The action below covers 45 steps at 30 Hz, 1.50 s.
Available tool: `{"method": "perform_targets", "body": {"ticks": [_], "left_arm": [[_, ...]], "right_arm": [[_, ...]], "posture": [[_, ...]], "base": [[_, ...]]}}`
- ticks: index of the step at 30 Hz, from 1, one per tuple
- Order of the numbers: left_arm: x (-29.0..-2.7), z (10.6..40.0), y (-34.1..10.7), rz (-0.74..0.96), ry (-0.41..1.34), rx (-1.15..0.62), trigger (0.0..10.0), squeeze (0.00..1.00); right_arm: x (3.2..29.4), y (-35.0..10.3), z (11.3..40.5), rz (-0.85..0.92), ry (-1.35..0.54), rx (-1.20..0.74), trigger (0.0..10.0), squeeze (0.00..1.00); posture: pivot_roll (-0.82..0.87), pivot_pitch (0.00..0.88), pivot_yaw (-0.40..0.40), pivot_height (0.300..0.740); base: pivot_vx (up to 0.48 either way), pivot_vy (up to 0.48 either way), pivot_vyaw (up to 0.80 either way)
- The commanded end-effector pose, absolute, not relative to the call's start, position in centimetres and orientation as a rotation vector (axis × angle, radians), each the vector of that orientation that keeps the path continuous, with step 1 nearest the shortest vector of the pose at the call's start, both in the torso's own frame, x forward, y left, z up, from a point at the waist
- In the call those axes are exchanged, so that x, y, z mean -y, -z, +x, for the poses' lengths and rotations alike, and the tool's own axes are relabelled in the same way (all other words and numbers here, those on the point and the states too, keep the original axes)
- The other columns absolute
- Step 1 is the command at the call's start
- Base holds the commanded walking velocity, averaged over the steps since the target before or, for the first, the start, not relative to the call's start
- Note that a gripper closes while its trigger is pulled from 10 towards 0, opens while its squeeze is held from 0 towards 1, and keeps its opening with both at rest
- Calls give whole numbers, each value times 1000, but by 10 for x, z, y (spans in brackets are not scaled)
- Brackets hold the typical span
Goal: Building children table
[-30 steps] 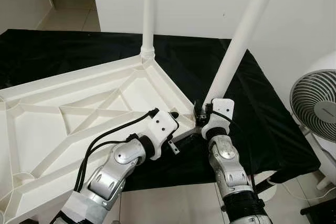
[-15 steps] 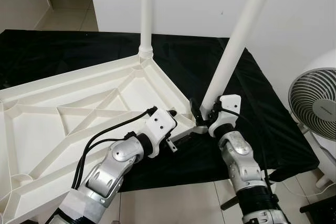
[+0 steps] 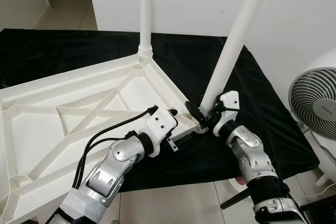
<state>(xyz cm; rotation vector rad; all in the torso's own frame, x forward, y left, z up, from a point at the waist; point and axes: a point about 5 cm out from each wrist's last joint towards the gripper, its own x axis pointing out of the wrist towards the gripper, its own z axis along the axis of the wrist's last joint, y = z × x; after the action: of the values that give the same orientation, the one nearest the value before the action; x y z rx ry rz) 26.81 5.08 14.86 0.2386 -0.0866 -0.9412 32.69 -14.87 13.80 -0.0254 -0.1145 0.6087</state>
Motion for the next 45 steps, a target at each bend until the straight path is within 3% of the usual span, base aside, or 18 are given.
{"method": "perform_targets", "body": {"ticks": [1,19,30,34,35,45], "left_arm": [[-47,265,-151,245,1025,87,10000,0],[-45,271,-154,247,1023,100,10000,0],[-44,274,-157,240,1012,117,10000,0],[-42,277,-158,237,1012,121,10000,0],[-42,277,-157,237,1016,120,10000,0],[-42,276,-156,240,1035,113,10000,0]], "right_arm": [[144,-134,328,-29,-654,96,0,0],[155,-132,328,-14,-677,100,0,0],[151,-132,327,39,-567,104,0,0],[152,-128,327,-5,-388,94,353,0],[153,-128,327,-14,-340,91,10000,0],[143,-130,317,32,-114,91,10000,0]], "posture": [[150,86,-64,740],[131,82,-68,740],[116,62,-78,740],[110,56,-65,740],[103,55,-59,740],[92,57,-51,740]], "base": [[0,0,0],[0,0,0],[0,0,0],[0,0,0],[0,0,0],[0,0,0]]}}
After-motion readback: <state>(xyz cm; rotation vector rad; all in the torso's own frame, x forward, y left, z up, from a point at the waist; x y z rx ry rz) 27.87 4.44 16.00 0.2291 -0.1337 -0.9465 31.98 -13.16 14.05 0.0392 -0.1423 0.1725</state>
